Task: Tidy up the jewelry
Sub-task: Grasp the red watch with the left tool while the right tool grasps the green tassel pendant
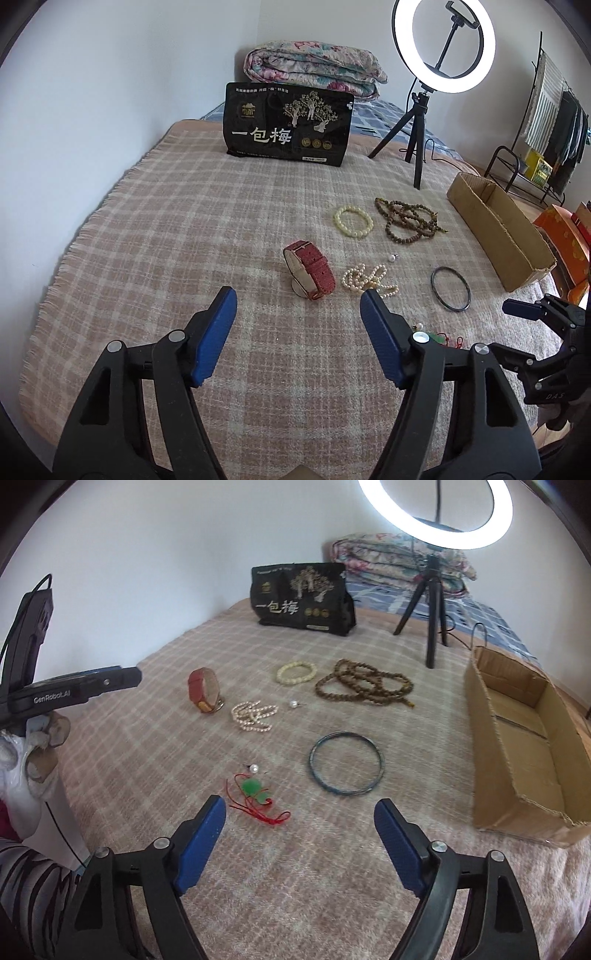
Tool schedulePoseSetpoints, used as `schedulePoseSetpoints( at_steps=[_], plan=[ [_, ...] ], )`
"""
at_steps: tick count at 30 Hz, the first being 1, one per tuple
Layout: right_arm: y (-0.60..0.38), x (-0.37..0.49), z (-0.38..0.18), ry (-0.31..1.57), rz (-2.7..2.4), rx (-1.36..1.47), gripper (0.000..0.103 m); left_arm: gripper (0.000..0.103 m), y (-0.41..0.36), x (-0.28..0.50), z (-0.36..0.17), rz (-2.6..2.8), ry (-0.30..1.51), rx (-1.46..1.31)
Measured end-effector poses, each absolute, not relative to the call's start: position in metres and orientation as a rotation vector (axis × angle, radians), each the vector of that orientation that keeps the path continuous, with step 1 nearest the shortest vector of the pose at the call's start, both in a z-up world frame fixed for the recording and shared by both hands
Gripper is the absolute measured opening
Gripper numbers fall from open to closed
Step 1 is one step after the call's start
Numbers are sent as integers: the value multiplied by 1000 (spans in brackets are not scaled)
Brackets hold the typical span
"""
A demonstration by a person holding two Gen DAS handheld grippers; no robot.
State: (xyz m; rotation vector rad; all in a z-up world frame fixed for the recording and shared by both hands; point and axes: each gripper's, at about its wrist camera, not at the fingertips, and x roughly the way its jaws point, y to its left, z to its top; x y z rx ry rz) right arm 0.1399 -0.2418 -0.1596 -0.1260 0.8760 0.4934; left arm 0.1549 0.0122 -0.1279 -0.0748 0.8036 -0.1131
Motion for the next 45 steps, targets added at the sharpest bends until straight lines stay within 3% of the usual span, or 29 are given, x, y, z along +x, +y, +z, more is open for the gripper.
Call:
schedulePoseSetpoints(
  at_steps=[11, 21, 24, 27, 30, 36, 45],
  plan=[
    [-209, 156, -183, 930, 638, -267, 66, 71, -10, 195, -149, -101, 832, -54],
    [-192, 170, -201, 981, 700, -362, 45, 71, -10, 216, -166, -87, 863, -77],
    [-191, 171, -202, 988, 717, -359, 36, 58, -6, 221, -170, -82, 881, -99],
    [-189, 170, -202, 996, 724, -357, 29, 56, -3, 223, -173, -85, 887, -122],
    [-187, 169, -202, 1002, 730, -351, 20, 40, -3, 223, -175, -89, 891, -128],
    [-185, 167, -201, 1007, 730, -331, 7, 21, -3, 221, -172, -98, 883, -130],
    [-194, 162, -195, 997, 729, -246, 4, 20, 6, 214, -167, -88, 866, -141]
  ],
)
